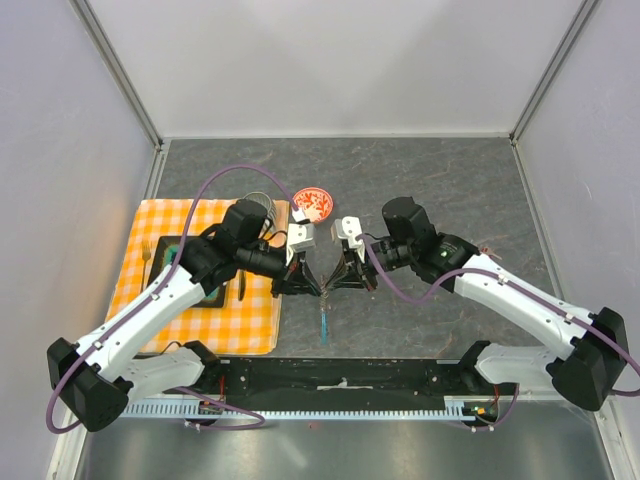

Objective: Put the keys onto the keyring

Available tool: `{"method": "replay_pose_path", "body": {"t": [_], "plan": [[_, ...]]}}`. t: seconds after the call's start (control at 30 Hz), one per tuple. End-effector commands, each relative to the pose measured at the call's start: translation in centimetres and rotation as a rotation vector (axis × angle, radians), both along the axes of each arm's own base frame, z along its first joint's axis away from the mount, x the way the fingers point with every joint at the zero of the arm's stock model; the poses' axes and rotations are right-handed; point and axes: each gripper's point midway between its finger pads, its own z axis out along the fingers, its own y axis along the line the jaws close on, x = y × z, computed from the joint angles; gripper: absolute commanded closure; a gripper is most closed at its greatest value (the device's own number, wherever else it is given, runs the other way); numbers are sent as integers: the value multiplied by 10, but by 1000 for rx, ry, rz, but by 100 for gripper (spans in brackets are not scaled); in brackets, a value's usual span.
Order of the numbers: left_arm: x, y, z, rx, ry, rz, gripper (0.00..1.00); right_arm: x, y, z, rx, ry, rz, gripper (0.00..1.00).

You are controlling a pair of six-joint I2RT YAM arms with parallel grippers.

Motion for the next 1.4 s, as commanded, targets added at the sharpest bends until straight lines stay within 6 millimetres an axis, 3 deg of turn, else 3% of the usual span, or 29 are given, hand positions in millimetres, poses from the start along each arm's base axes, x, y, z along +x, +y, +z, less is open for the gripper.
{"method": "replay_pose_path", "body": {"t": [0.0, 0.17, 0.27, 0.4, 0.53, 0.83, 1.0, 1.07, 1.37], "plan": [[18, -14, 28, -111, -181, -22, 98, -26, 15, 30, 98, -32, 157, 100], [21, -11, 26, -100, -187, 6, 94, -20, 13, 34, 97, -70, 102, 100], [21, -7, 27, -95, -201, 37, 82, -14, 9, 41, 102, -108, 49, 100], [23, 0, 31, -100, -248, 80, 58, -9, 5, 48, 111, -140, 1, 100], [29, 4, 34, -111, -297, 133, 50, -7, 1, 51, 112, -157, -31, 100], [38, 3, 30, -104, -218, 227, 41, 8, -6, 61, 139, -202, -157, 100], [29, 1, 27, -170, -124, 262, 30, 19, -10, 61, 142, -215, -236, 100], [24, -1, 36, -227, -113, 255, 27, 20, -10, 63, 151, -219, -242, 100], [20, -13, 33, -270, -30, 209, 32, 24, -11, 67, 177, -229, -276, 100]]}}
